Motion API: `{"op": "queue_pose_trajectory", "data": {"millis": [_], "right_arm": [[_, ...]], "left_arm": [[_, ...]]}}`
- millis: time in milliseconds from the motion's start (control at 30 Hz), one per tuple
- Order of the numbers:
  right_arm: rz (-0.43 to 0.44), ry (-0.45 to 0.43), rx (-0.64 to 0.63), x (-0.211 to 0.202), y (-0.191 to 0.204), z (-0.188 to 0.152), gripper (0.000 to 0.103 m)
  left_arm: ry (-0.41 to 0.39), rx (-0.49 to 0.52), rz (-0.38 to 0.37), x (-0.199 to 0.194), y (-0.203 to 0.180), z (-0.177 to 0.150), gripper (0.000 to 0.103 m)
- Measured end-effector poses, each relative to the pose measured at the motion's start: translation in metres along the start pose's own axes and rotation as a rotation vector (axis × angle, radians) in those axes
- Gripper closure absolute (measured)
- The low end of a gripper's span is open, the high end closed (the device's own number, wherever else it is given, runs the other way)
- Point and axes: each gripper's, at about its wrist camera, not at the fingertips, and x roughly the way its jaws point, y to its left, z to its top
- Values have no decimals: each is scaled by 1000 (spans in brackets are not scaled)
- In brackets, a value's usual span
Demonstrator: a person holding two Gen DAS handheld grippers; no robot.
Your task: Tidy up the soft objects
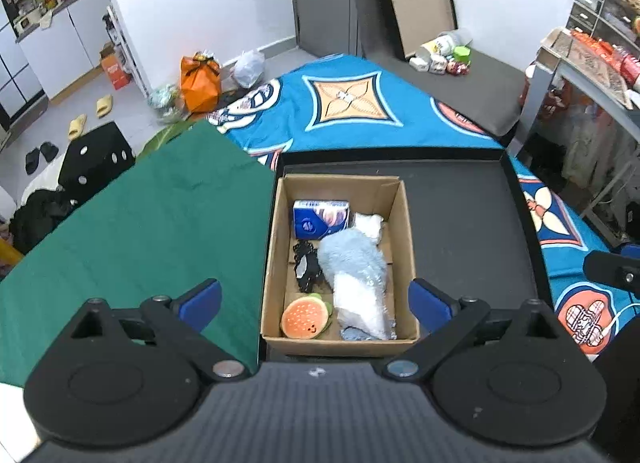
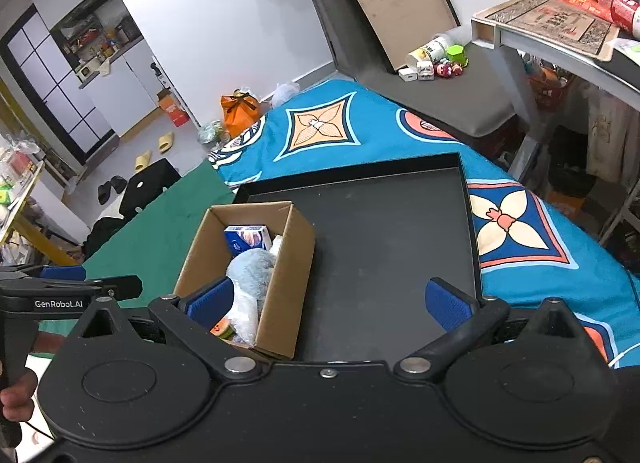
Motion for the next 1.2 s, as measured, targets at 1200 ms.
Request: {"op": "queue_pose_trajectory", "data": {"millis": [1200], "right_arm": [[-93, -3, -3, -41, 7, -25, 0]], "left_arm": [[-95, -25, 1, -54, -11, -37, 4]]}}
